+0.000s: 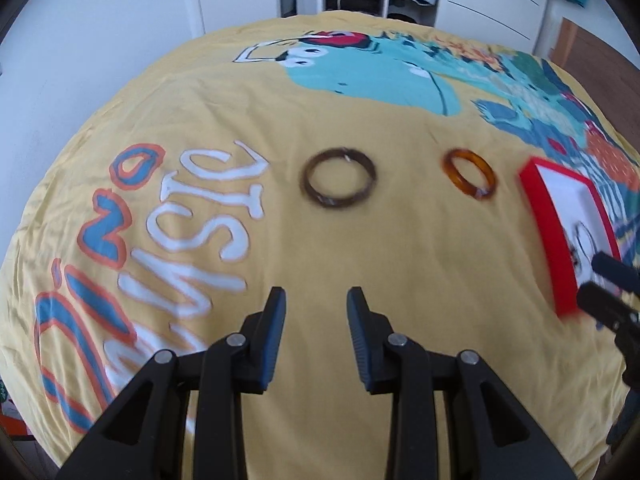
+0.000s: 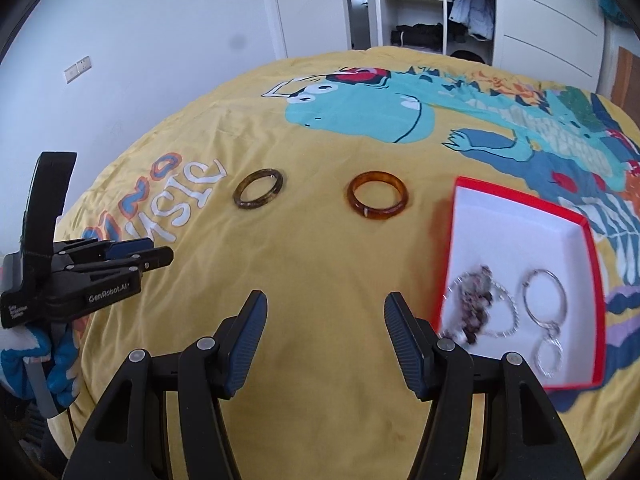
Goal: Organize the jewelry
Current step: 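Grasp the dark brown bangle with the left tool while the right tool grasps the amber bangle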
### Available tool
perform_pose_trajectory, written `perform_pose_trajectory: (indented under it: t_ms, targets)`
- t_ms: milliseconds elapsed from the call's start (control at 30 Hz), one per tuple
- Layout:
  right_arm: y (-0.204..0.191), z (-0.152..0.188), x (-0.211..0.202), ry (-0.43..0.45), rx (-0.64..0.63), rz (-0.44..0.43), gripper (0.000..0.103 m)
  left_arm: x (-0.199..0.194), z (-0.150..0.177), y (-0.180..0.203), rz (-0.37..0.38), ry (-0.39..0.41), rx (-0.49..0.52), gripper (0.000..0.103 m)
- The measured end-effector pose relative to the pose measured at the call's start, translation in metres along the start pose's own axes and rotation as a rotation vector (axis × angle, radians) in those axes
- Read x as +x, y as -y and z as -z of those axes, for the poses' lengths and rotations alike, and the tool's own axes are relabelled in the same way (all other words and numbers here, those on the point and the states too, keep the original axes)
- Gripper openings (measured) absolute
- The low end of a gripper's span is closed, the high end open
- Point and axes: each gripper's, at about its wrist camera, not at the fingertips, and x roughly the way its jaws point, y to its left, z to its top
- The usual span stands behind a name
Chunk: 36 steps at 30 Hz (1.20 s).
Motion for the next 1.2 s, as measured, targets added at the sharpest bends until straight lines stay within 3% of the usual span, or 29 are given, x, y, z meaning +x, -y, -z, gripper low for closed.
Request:
perform_pose_trajectory:
  t_ms: [200, 367, 767, 967, 1067, 1200]
  targets:
    - [0.012, -0.039, 0.042, -0.001, 0.002, -0.017, 0.055, 0.044, -0.054, -0.019, -0.009, 0.004, -0.026, 0.030]
    - [0.026, -0.064, 0.078, -0.014, 0.018, -0.014, 0.051, 0.084, -0.075, -0.024, 0.008, -0.032, -0.036, 0.030]
    - [0.041, -0.085, 0.161, -0.114, 0.060, -0.011, 0.038, 0.136, -0.081, -0.032, 0.060, -0.077, -0.035, 0.030]
    - [0.039, -0.079, 0.179, -0.124, 0.070, -0.021, 0.033, 0.142, -0.079, -0.021, 0.029, -0.052, 0.022, 0.030]
    - [0.038, -0.079, 0.183, -0.122, 0.061, -0.026, 0.026, 0.144, -0.078, -0.017, 0.017, -0.036, 0.030, 0.029]
    - [0.039, -0.081, 0.185, -0.119, 0.072, -0.044, 0.012, 0.142, -0.078, -0.012, 0.002, -0.012, 0.052, 0.011]
